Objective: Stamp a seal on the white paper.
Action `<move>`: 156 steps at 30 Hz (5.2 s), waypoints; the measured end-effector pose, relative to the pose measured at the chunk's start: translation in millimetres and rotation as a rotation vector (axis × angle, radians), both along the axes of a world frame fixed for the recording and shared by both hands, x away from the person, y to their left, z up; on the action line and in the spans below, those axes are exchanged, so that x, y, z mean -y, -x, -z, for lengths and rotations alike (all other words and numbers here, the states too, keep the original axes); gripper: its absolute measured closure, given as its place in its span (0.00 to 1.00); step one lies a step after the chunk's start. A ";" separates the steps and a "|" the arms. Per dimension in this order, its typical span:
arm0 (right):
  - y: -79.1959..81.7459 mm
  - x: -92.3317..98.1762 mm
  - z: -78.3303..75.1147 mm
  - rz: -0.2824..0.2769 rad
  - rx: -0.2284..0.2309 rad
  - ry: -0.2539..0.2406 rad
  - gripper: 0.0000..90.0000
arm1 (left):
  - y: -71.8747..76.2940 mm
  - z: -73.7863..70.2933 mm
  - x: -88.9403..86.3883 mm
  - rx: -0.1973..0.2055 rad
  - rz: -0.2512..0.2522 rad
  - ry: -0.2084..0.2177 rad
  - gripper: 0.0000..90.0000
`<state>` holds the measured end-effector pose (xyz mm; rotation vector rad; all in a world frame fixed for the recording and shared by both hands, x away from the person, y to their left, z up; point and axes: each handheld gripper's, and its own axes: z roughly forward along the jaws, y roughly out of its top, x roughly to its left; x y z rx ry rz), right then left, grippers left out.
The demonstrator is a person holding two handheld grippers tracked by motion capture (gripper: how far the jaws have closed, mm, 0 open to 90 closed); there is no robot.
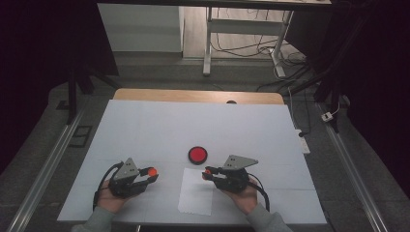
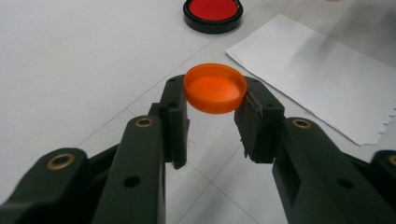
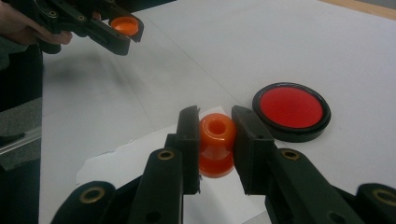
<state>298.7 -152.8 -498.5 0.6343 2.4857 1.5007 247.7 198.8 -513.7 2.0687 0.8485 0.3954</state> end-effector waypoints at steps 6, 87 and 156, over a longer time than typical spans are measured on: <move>1.1 -3.8 2.5 -0.008 -0.001 0.014 0.80 | 0.3 0.0 0.0 0.000 0.001 0.000 0.72; 11.6 -34.0 33.8 -0.085 0.017 0.189 0.80 | 1.5 1.0 2.1 -0.006 0.009 0.000 0.72; -6.0 18.1 -6.5 0.027 0.001 -0.090 0.80 | 0.1 0.4 7.6 -0.001 0.018 -0.009 0.72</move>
